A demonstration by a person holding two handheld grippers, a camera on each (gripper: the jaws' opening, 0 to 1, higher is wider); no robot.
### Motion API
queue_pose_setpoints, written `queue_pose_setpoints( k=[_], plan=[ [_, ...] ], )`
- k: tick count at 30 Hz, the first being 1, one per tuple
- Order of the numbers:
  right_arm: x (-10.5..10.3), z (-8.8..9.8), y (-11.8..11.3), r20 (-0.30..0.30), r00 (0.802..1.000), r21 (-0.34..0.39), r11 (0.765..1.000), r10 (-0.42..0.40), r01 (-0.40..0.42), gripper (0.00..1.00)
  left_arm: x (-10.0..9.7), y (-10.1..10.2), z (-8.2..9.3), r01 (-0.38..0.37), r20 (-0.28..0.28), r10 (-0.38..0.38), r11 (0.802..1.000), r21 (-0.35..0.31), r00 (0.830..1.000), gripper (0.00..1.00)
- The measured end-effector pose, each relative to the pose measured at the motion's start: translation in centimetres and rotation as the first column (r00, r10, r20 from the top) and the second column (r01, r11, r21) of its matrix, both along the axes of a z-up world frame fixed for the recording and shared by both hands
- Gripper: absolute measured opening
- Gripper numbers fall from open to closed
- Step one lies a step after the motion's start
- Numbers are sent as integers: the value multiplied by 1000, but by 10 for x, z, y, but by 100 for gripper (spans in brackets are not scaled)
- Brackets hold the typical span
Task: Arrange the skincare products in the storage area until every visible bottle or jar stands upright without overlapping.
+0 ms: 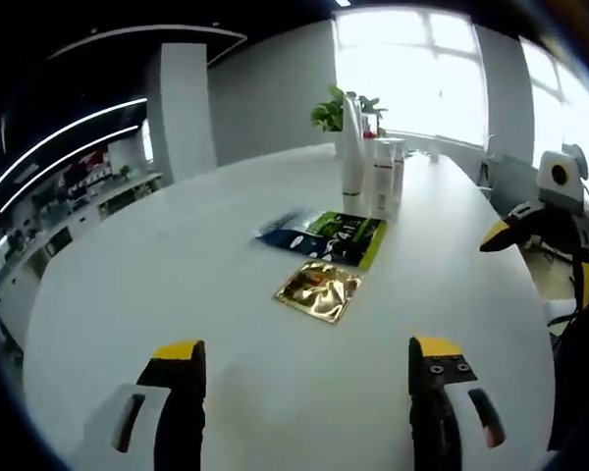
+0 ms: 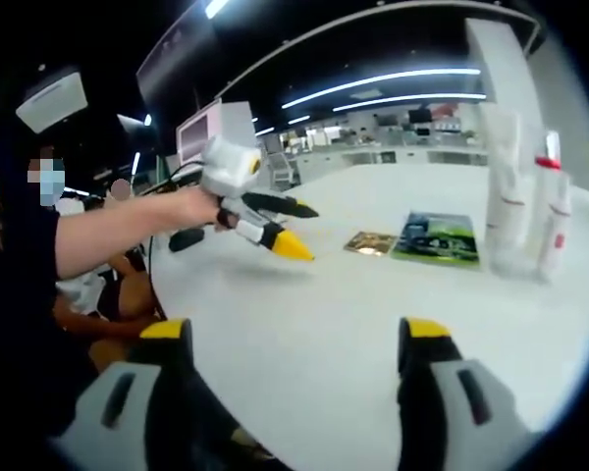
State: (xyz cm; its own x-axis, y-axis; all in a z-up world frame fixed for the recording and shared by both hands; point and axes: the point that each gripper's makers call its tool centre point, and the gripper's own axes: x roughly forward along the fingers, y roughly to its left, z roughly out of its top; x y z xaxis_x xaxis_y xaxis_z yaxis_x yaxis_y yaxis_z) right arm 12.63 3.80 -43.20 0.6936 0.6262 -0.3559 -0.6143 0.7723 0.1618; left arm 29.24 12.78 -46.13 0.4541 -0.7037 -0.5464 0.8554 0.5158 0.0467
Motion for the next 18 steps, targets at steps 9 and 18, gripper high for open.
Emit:
queue_pose_setpoints(
  k=[9, 18],
  plan=[
    [0, -2, -1, -4, 1000, 2, 1000, -2, 2, 86, 0, 13, -1, -27, -11, 27, 1000, 6, 1000, 99],
    [1, -1, -1, -1, 1000, 0, 1000, 3, -3, 86, 13, 48, 10, -72, 12, 72, 996, 47, 997, 99]
  ],
)
